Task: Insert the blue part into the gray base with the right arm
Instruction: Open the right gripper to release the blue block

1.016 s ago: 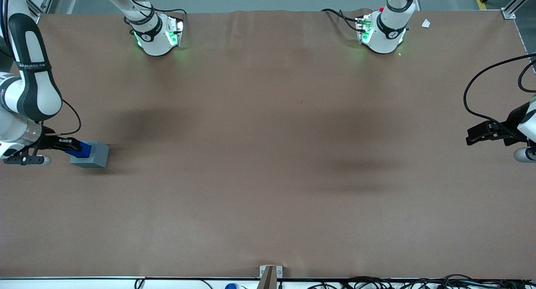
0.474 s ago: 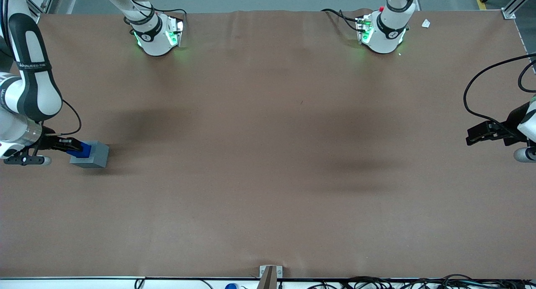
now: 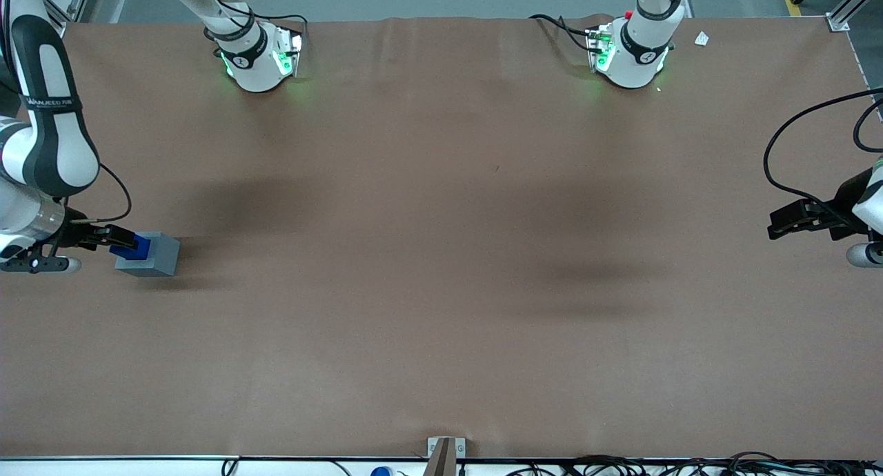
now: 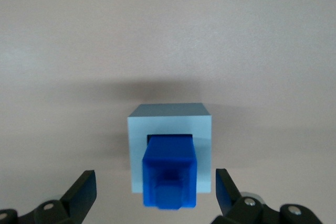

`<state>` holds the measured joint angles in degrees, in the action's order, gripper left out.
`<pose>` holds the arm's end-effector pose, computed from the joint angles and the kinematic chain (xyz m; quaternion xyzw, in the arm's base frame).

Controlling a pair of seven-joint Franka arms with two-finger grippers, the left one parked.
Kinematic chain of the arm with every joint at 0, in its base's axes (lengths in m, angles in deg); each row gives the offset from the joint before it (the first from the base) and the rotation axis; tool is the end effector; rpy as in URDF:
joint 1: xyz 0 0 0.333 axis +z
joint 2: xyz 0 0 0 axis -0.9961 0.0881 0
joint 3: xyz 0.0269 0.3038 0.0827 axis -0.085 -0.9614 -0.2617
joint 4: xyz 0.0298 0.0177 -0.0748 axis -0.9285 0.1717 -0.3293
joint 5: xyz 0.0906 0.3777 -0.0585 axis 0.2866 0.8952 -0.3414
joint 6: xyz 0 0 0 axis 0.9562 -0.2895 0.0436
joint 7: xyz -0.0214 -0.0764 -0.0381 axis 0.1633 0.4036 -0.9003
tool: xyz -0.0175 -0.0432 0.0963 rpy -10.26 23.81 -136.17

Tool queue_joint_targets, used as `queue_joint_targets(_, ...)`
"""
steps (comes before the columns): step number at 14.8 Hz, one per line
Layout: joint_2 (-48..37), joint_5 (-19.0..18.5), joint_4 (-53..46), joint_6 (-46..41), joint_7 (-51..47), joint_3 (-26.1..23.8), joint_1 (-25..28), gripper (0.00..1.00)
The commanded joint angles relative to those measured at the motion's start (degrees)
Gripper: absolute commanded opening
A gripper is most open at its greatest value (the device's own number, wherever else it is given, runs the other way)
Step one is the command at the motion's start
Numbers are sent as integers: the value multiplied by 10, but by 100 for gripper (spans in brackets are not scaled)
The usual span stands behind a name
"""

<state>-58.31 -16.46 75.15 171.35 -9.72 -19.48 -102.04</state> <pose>0.5759 -0.1813 0.3253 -0.9998 0.0034 0.0135 0.0131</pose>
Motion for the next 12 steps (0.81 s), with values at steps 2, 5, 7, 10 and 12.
queue_joint_targets(2,-60,6,9,-62,-49,-2,28,100)
queue_joint_targets(5,-96,6,9,-102,-95,-2,55,100)
queue_joint_targets(7,-115,6,9,-123,-122,-2,73,100)
queue_joint_targets(10,-137,6,8,-144,-149,-2,92,100)
queue_joint_targets(12,-154,6,8,-155,-151,-3,99,100)
